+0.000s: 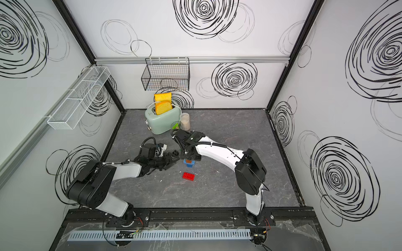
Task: Assemble the letter f with lego
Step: Assemble the lego brick with the lego brick.
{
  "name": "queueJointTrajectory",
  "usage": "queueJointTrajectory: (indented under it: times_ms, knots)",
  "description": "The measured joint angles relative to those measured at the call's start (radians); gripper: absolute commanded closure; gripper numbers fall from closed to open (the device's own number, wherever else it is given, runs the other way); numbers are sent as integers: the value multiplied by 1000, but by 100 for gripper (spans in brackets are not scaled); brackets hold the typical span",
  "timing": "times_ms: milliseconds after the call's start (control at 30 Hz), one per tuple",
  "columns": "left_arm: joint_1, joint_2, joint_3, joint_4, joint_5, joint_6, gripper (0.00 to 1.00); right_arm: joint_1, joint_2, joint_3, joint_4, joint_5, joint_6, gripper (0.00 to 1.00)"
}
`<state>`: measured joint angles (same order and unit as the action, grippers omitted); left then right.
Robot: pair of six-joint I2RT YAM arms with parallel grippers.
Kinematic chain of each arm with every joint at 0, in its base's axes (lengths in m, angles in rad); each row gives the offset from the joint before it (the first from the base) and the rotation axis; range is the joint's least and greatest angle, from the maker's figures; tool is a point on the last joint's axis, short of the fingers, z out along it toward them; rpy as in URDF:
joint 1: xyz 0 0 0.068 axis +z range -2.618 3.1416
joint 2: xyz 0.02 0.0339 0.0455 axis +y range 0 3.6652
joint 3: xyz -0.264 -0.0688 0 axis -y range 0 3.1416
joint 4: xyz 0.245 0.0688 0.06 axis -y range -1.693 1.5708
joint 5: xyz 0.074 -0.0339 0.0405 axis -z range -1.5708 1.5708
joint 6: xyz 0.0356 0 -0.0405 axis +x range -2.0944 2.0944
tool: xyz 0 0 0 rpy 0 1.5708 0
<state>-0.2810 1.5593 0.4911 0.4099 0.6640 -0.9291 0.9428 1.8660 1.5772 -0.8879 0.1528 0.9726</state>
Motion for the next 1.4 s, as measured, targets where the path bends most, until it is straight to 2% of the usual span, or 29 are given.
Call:
queueJointTrajectory:
  times_ms: [433, 900, 1400]
  knots:
    - [19, -13, -11, -23, -18, 1, 49, 17, -18, -34, 33, 32, 50, 47]
    - [20, -33, -13, -75, -55, 5, 50, 49, 0, 9, -51, 43, 116, 44]
    - [20, -34, -23, -81, -60, 4, 50, 44, 22, 29, -63, 82, 104, 47]
